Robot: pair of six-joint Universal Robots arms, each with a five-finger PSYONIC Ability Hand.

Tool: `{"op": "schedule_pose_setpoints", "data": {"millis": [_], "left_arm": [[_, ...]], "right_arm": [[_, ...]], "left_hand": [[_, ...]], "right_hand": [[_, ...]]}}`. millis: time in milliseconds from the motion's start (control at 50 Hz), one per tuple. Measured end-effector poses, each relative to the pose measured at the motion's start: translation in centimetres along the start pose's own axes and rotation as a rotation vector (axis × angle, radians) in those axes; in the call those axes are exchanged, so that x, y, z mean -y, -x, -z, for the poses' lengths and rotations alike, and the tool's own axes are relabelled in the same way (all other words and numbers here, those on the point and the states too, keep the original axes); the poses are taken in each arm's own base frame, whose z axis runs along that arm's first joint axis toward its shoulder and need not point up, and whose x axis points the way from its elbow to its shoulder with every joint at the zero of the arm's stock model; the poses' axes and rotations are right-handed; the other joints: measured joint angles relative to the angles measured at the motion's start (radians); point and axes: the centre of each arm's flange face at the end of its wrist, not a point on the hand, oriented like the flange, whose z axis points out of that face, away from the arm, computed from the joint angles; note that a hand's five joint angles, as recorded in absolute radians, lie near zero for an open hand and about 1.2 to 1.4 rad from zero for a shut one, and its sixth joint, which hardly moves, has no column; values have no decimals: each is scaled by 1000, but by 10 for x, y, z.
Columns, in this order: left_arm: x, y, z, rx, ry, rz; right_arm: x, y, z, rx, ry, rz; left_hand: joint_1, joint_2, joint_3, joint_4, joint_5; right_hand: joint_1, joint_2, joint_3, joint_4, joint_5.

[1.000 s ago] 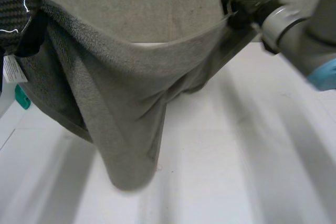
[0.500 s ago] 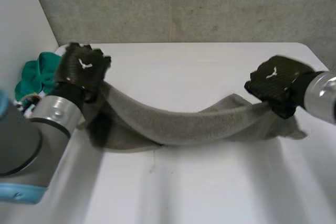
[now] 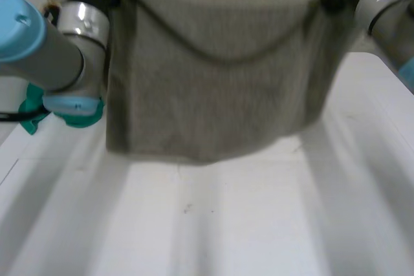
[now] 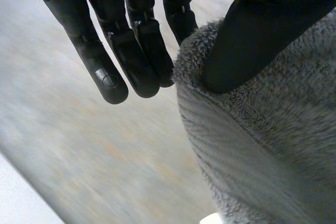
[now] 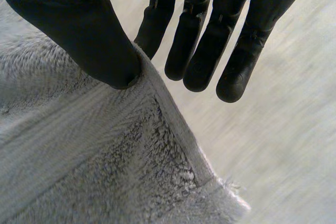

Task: Fold the laundry.

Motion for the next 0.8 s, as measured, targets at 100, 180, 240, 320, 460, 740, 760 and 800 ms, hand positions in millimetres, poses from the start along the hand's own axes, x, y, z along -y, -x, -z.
{"op": "schedule_pose_setpoints", "data": {"millis": [100,180,240,320,460,740,760,800], "left_arm": [[47,35,-12,119,-152,12],[61,49,-3,134,-176,33],[52,52,16,105,-127,60],[29,45,45,50,-23,78],[-22,11,125,-119,254,83],[-51,-27,227,-390,585,58],[-50,-26,226,-388,583,59],[-49,-25,224,-382,575,61]], "right_arm": [[65,-24,8,-90,-227,16],[80,-27,18,-82,-263,29],[72,-18,30,-19,-215,35],[42,-2,48,81,-96,50],[-44,35,102,280,211,123],[-144,76,175,452,539,155],[-145,75,174,440,538,138],[-148,71,169,398,534,76]], "left_hand": [[0,0,0,0,0],[0,0,0,0,0],[0,0,0,0,0],[0,0,0,0,0],[0,0,0,0,0],[0,1,0,0,0],[0,1,0,0,0],[0,1,0,0,0]], "right_hand": [[0,0,0,0,0],[0,0,0,0,0],[0,0,0,0,0],[0,0,0,0,0],[0,0,0,0,0],[0,0,0,0,0],[0,0,0,0,0],[0,0,0,0,0]]}}
